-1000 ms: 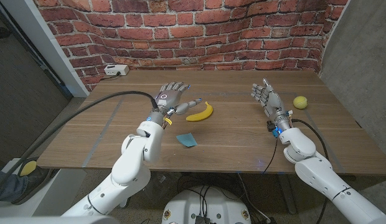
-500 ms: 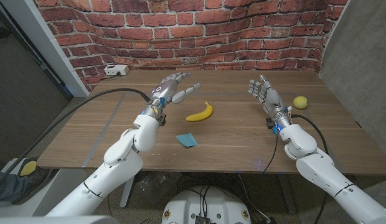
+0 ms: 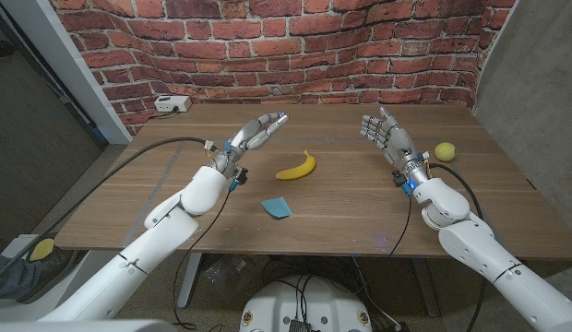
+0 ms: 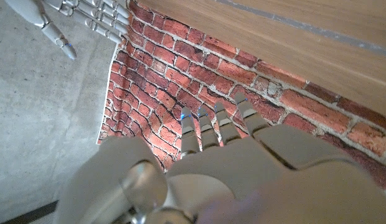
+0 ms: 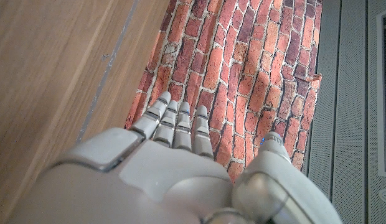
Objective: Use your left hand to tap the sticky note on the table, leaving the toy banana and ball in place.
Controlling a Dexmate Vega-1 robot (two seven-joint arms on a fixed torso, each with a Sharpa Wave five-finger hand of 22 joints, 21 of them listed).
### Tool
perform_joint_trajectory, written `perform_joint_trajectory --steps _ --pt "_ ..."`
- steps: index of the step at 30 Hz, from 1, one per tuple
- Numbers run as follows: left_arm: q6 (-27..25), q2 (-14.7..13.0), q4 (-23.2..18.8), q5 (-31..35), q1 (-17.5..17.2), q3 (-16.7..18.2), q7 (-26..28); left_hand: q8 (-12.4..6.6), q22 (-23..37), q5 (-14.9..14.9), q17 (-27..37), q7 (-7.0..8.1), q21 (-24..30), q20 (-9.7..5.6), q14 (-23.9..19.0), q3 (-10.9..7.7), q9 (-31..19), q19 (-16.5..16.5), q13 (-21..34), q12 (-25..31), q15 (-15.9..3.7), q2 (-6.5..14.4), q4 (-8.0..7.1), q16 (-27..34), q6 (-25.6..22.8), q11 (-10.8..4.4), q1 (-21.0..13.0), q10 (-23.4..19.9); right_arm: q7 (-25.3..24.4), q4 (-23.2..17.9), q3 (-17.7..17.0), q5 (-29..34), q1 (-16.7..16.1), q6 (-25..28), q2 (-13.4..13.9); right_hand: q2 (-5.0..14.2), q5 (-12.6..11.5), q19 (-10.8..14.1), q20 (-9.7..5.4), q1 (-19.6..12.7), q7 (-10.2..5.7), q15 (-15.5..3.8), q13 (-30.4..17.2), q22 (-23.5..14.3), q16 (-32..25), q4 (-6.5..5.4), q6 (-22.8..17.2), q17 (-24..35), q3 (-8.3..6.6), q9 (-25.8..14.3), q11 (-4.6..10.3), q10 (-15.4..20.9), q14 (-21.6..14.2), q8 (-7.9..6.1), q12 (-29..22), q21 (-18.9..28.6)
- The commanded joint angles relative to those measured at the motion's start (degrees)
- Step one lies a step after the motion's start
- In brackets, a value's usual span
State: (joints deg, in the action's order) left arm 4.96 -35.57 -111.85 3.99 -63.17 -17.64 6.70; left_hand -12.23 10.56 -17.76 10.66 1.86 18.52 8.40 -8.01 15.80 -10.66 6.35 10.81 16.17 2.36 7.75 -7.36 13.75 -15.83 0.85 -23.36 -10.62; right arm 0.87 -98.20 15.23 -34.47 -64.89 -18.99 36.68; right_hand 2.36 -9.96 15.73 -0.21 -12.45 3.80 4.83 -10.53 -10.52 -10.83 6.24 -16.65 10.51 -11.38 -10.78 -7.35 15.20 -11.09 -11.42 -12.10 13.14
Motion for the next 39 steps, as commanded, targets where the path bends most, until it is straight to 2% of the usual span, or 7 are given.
perform_joint_trajectory --steps 1,3,5,10,16,24,39 --pt "11.6 1.9 13.8 -30.2 5.5 -2.8 -7.5 1.42 0.1 0.7 0.1 0.1 -1.2 0.54 2.5 0.86 -0.2 -1.5 0.2 -1.6 0.02 0.0 -0.15 -1.5 3.5 0.26 0.2 2.2 1.5 2.7 1.0 0.8 1.9 -2.2 -1.0 -0.11 -0.4 0.2 -0.02 0.2 0.23 0.14 -0.1 -0.2 -0.1 0.4 0.4 0.1 0.0 -0.3 0.02 -0.3 -0.1 0.37 0.1 0.1" --pt "12.7 2.2 15.2 -30.3 6.0 -3.5 -7.8 1.9 0.1 1.0 0.1 0.25 -1.8 0.46 3.6 1.1 -0.2 -2.4 0.2 -2.5 0.14 -0.2 -0.26 -2.1 5.6 0.2 0.4 3.6 0.9 2.5 1.0 1.1 1.6 -2.1 -1.0 -0.19 -0.4 -0.1 0.09 0.2 0.22 0.18 -0.1 -0.2 0.1 0.44 1.0 0.1 0.05 -0.3 0.05 -0.4 0.2 0.59 0.1 0.0" --pt "14.2 2.7 16.8 -30.9 6.5 -3.9 -8.3 2.15 0.1 1.1 0.2 -1.1 -2.2 0.11 4.0 1.28 -0.2 -2.8 0.2 -2.8 0.08 -0.3 -0.31 -2.3 7.3 0.39 0.5 3.9 0.3 2.6 1.0 0.9 1.4 -1.7 -1.1 -0.26 -0.4 -0.3 0.24 0.2 0.2 0.37 -0.1 -0.2 0.3 0.47 1.9 0.1 0.09 -0.3 0.07 -0.4 0.6 0.86 0.1 -0.2" --pt "18.6 4.7 21.1 -32.7 7.1 -4.7 -9.3 1.28 0.1 1.3 0.2 -2.18 -2.6 -0.33 4.8 1.44 -0.2 -3.1 0.2 -2.8 -0.11 -0.5 -0.33 -2.6 5.8 0.73 0.6 3.3 0.1 4.0 1.2 0.0 1.4 -1.1 -1.7 -0.36 -0.4 -0.4 -0.01 0.2 0.4 -0.49 -0.1 -0.2 0.3 0.53 2.1 0.1 0.13 -0.2 0.7 -0.3 0.8 0.83 0.1 -0.3" --pt "17.9 5.1 22.4 -33.2 7.8 -5.5 -8.3 1.78 0.1 1.5 0.2 -4.01 -3.7 -0.97 6.4 1.64 -0.1 -4.6 0.3 -3.7 0.06 -0.6 -0.34 -3.1 8.1 1.22 0.8 4.6 -2.1 3.4 1.2 2.1 1.3 -1.0 -1.4 -0.44 -0.4 -1.4 0.08 0.1 0.43 -0.06 -0.1 -0.2 0.7 0.6 2.3 0.0 0.18 -0.2 0.4 -1.2 1.8 0.77 0.4 -0.7" --pt "17.2 4.5 22.2 -33.3 8.0 -6.0 -7.6 1.57 0.1 1.7 0.2 -4.15 -5.1 -1.74 7.7 1.74 -0.1 -7.2 0.3 -4.2 -0.08 -0.6 -0.39 -3.3 8.5 1.26 1.0 5.5 -3.3 4.4 1.0 1.7 1.4 -0.5 -1.9 -0.55 -0.4 -2.0 0.26 0.2 0.34 -0.12 0.0 -0.2 0.7 0.61 2.4 0.0 0.27 -0.2 0.26 -1.2 2.2 0.68 0.4 -1.0" --pt "16.2 3.7 21.9 -33.0 8.7 -6.6 -6.9 0.88 0.1 1.8 0.1 -3.8 -5.8 -1.66 8.8 1.73 -0.1 -8.6 0.3 -4.3 -0.09 -0.5 -0.4 -3.4 7.1 1.32 1.0 5.7 -3.9 4.1 1.0 1.3 1.1 0.2 -1.8 -0.67 -0.4 -2.0 0.03 0.3 0.81 -0.38 0.0 -0.2 0.4 0.59 2.0 0.0 0.4 -0.1 0.58 -0.4 1.9 0.46 0.1 -1.0"
